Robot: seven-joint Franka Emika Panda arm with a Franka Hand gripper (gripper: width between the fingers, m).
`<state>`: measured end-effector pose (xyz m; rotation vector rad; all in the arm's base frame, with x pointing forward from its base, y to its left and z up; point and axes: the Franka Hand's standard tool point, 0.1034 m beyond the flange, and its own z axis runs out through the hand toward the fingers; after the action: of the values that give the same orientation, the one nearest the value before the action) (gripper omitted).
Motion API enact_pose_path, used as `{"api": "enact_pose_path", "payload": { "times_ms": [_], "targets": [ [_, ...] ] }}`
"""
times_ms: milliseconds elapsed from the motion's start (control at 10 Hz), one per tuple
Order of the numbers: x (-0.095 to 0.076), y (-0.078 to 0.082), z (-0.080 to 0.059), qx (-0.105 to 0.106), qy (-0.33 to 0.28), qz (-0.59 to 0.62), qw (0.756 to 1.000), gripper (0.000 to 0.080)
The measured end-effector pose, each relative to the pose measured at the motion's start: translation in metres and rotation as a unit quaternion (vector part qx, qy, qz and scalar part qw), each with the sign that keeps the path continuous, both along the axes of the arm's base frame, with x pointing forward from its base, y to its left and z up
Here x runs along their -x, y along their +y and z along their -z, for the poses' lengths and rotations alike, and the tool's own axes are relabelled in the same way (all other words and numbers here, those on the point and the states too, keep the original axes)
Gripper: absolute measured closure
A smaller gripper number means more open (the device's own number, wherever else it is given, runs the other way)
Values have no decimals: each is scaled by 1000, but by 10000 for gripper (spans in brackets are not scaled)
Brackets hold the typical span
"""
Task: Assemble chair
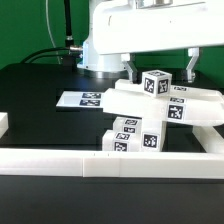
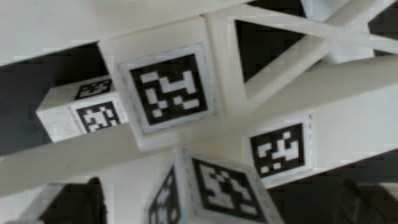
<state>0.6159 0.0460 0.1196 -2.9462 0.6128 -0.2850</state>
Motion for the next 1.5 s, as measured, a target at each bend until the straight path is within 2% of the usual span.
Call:
{"api": "enact_pose_path", "payload": {
  "times_ms": [200, 400, 500, 900, 1000, 1100, 1200, 1300, 1500],
  "targets": [
    [-8, -4, -6, 39, -11, -141, 989, 151],
    [-8, -1, -7, 62, -15, -222, 973, 151],
    [-8, -2, -6, 78, -17, -281, 956, 151],
    [-5, -5, -3, 100, -18, -372, 923, 151],
    [-5, -5, -4, 99, -18, -372, 923, 263],
    [-5, -5, -4, 99, -18, -370, 923, 263],
    [-5, -5, -4, 99, -18, -370, 923, 464],
    [-5, -5, -4, 99, -18, -370, 923, 515],
    [-5, -5, -4, 96, -18, -357, 929, 515]
  ]
}}
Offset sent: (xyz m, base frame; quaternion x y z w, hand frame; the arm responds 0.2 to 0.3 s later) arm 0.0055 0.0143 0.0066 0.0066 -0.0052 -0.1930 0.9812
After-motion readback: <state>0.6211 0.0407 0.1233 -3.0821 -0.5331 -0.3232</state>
